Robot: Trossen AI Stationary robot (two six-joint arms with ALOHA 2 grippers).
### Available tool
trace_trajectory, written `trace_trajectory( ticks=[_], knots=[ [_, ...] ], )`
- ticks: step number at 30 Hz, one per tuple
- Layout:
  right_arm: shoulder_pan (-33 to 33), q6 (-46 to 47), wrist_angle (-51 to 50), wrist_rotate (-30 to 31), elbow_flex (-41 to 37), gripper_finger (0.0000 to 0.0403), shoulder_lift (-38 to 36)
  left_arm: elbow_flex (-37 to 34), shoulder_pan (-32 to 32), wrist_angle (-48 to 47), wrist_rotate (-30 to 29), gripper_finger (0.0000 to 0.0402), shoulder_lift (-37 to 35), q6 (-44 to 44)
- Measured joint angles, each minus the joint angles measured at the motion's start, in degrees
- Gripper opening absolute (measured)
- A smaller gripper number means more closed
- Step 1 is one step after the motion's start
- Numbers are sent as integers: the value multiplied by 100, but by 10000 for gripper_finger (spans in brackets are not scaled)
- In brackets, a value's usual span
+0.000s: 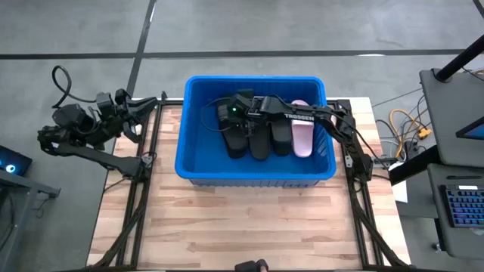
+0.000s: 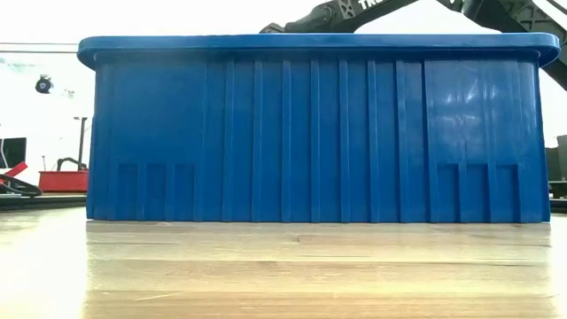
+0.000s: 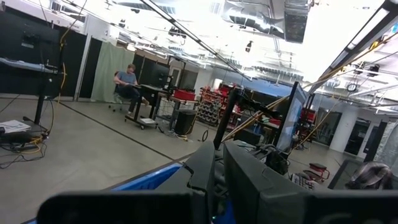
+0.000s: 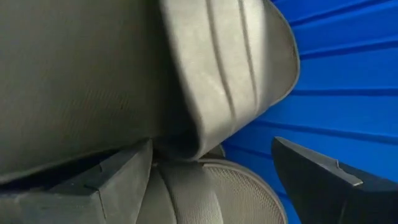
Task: Pick and place slides into bin
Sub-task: Return to Home Position
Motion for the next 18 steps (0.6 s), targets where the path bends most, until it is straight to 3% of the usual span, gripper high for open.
trace_trajectory(
  ticks=[7,18],
  knots=[
    [20,-45,-397,-49,8,315,-64,0,0,0,0,20,7,0],
    [-21,235,-223,-10,-3,320,-180,0,0,0,0,20,7,2]
  ],
)
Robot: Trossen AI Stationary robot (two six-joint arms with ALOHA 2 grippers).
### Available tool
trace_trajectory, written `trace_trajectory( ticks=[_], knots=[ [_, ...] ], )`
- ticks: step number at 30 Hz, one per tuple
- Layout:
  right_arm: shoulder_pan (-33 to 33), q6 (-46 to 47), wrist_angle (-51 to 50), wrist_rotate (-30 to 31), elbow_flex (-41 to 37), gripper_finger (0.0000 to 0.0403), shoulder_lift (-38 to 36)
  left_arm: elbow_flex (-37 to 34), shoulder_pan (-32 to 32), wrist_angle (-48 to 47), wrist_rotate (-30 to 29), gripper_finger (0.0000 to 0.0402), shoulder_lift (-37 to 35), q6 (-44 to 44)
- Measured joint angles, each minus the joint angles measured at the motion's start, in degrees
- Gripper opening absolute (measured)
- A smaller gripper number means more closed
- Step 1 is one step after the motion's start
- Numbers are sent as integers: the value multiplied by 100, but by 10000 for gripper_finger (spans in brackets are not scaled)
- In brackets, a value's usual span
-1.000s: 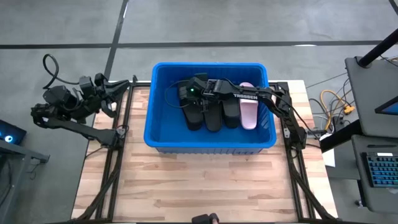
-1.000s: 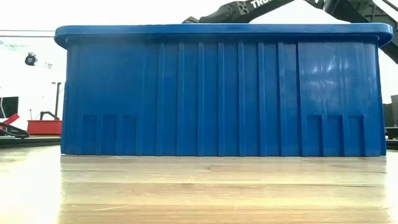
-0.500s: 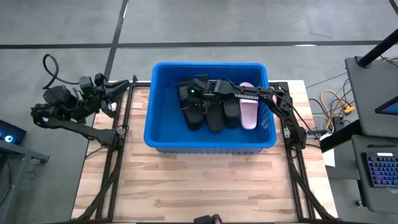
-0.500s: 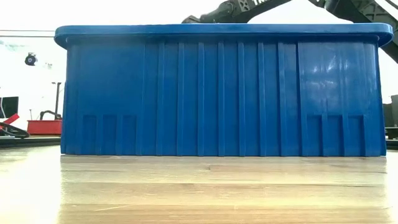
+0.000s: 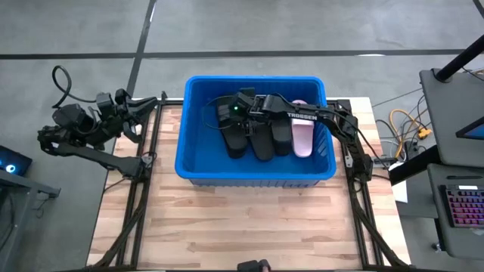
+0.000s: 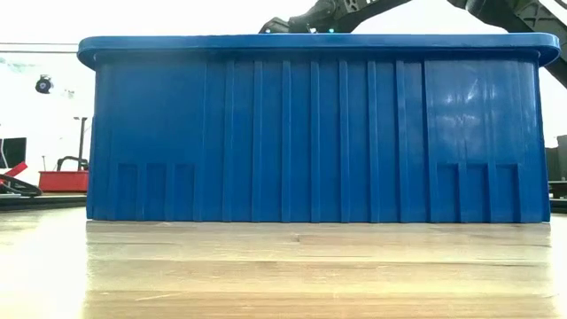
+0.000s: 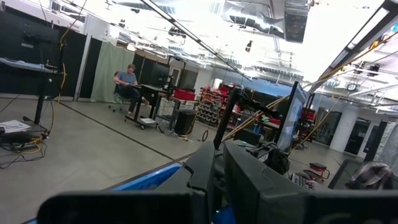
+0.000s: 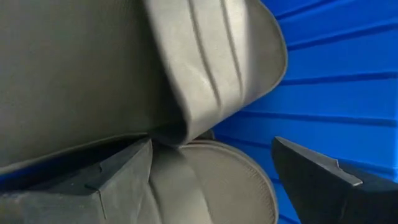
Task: Pick and place slides into bin
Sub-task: Return to Home Position
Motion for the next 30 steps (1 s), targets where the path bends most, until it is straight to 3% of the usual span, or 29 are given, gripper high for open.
trace_trajectory(
  ticks=[14,30],
  knots=[
    [-87,225,-206,-63,7,312,-34,0,1,-3,-1,20,-4,0],
    [-103,455,-213,-570,308,311,-190,0,0,-11,-70,20,-13,176]
  ],
)
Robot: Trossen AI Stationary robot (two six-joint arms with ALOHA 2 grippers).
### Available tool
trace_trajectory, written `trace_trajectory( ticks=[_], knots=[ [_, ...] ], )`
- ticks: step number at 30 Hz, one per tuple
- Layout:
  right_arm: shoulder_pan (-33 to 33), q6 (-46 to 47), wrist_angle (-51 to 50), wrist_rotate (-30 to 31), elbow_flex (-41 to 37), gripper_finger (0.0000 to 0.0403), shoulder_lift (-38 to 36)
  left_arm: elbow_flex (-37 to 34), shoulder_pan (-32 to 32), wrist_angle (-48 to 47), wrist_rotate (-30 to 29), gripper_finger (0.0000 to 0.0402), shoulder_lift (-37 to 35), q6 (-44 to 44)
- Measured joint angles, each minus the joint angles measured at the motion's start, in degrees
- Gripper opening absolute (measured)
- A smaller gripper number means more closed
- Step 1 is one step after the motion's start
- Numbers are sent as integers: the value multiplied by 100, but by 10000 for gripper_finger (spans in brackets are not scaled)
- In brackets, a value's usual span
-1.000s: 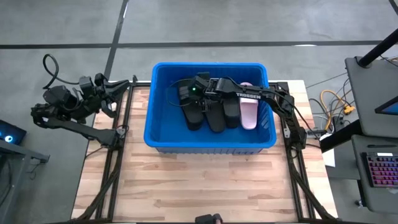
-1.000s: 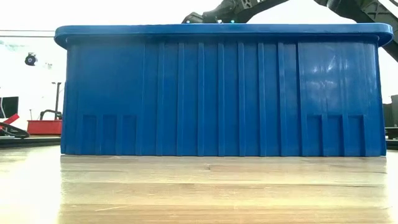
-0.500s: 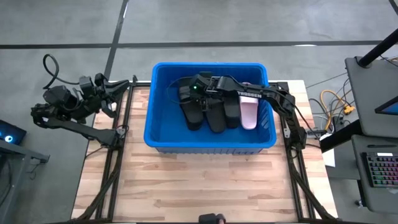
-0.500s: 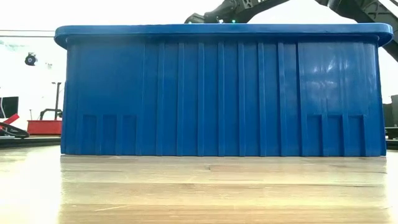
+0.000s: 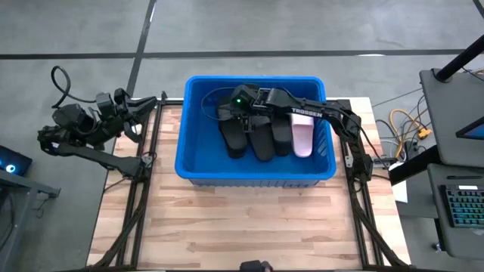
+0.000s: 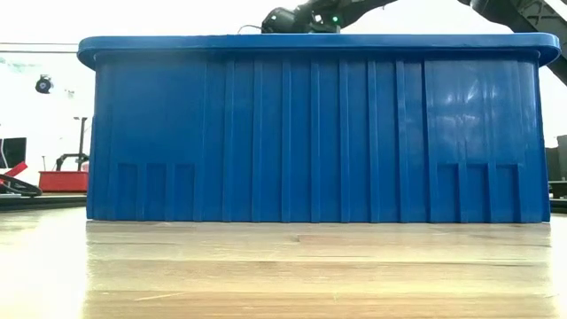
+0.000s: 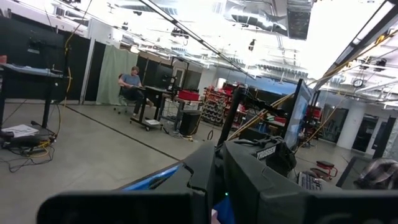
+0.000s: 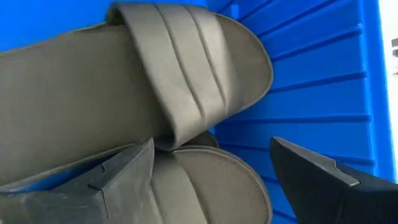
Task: Pick and place slides into bin
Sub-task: Return to Home Position
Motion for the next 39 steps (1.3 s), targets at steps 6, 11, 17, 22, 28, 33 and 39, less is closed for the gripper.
trace_trajectory(
  ticks=[6,11,17,22,28,33,39],
  knots=[
    [8,593,-280,-208,384,308,-81,0,1,-2,0,20,2,-2],
    [26,1155,-95,-1028,951,306,-467,0,1,-42,4,20,-29,1],
    [37,1961,815,-2231,1401,296,-876,0,0,-51,2,20,-55,14],
    [101,2850,2433,-3528,1317,285,-1400,0,2,-392,4,20,-70,-13],
    [226,3424,3298,-3964,1285,268,-2067,-4,0,-882,17,20,-220,-430],
    [472,3167,3306,-3581,1179,248,-2787,-4,0,-1091,13,20,-350,-485],
    [1238,2666,2768,-1853,839,220,-3528,-21,1,-1462,32,20,-379,-487]
  ],
)
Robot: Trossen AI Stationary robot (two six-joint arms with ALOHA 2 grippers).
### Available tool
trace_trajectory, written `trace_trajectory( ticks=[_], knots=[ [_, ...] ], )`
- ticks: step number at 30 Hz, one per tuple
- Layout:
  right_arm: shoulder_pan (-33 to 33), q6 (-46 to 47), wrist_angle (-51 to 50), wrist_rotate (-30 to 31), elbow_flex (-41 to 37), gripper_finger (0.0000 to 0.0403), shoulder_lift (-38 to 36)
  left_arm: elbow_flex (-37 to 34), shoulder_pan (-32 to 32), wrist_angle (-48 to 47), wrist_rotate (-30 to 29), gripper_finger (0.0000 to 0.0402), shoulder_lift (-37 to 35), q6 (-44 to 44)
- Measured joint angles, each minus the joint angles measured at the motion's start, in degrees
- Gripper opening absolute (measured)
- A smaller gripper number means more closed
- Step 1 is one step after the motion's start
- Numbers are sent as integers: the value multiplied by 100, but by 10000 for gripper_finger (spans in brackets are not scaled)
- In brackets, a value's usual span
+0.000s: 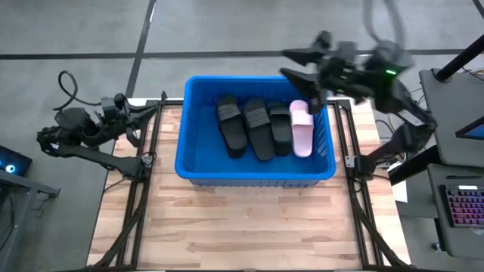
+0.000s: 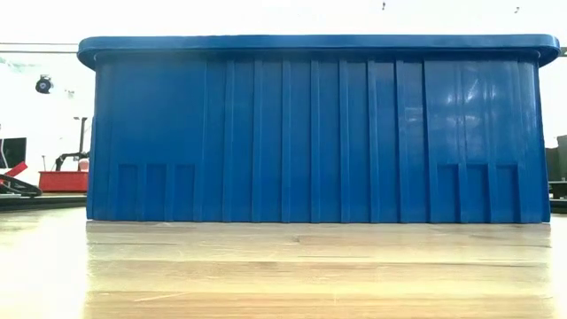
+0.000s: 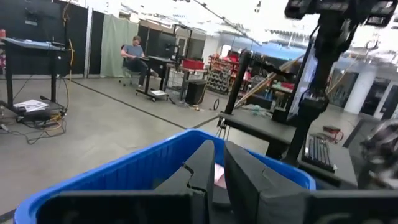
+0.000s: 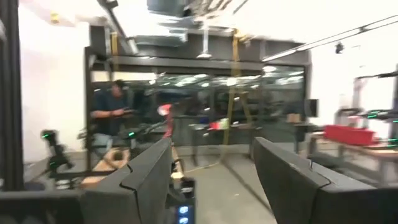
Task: Pick and place slides into bin
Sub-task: Return to Home Position
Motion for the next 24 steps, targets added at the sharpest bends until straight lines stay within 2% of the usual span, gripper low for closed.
trace_trajectory(
  ticks=[2,7,11,13,18,24],
  knots=[
    [315,-186,-86,563,-143,214,-268,-61,0,-20,84,20,14,6],
    [997,-405,-464,1307,-788,205,-786,-545,-2,480,548,20,35,338],
    [1432,-73,-939,2902,-1866,203,-1335,-1156,-4,1538,619,20,2,643],
    [1562,125,-707,3316,-2535,203,-1726,-1453,-4,2019,615,20,-18,765],
    [1621,156,651,3135,-4223,203,-2687,-2080,-4,2971,615,20,-116,767],
    [1607,-97,2532,3129,-6047,203,-3706,-2345,-3,3308,609,20,-99,763]
  ],
)
